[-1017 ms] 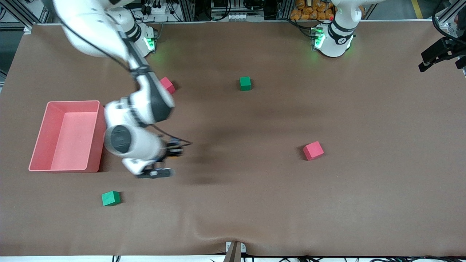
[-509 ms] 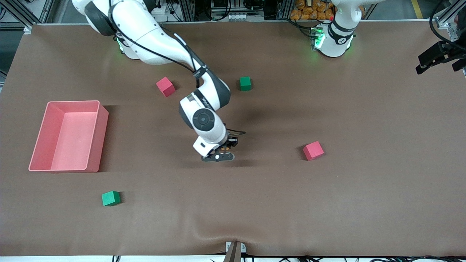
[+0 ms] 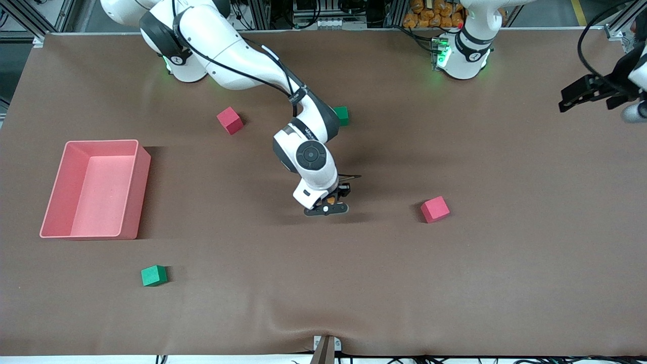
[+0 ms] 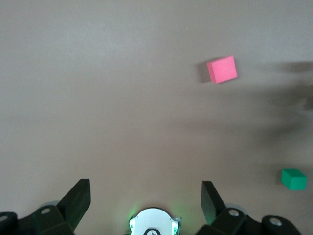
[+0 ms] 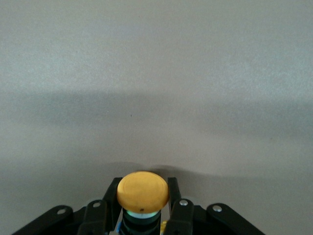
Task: Place and upright button with both arms
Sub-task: 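Carry the button to mid-table, lower it and open the right gripper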
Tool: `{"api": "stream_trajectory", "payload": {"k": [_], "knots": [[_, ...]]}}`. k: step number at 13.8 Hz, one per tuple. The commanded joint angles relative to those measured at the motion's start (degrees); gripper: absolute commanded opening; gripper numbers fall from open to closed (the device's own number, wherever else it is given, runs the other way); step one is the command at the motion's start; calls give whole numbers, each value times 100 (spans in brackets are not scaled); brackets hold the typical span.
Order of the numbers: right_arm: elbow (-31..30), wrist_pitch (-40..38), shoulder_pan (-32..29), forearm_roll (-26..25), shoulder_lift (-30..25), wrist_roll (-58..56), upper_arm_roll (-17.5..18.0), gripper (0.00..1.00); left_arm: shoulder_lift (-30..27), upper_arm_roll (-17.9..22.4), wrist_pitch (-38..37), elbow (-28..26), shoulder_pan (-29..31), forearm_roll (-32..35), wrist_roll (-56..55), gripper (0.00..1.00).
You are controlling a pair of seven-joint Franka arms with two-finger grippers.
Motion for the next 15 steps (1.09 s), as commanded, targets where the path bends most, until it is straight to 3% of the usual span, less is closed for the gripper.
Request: {"api": "stream_trajectory", "payload": {"k": [1, 2, 6, 9, 11, 12, 15], "knots": [[195, 224, 65, -124, 133, 121, -57, 61, 191, -77, -69, -104, -7, -87, 11, 100], [195, 261, 65, -133, 133, 104, -65, 100, 270, -77, -69, -122, -7, -96, 11, 100], [257, 261, -31, -124, 55, 104, -83, 100, 657, -103, -78, -105, -59, -306, 3, 100], [257, 208, -119, -124, -296, 113, -302, 100, 999, -112, -78, -70, -332, -359, 20, 100], [248, 164, -137, -115, -516, 104, -740, 100, 1236, -112, -78, -61, -429, -639, 37, 100], [231, -1, -198, -37, -682, 95, -951, 100, 1333, -112, -78, -52, -534, -728, 11, 100], [239, -1028, -839, -106, -1270, 104, -979, 100, 1711, -112, -77, 185, -1191, -737, -540, 100]]}}
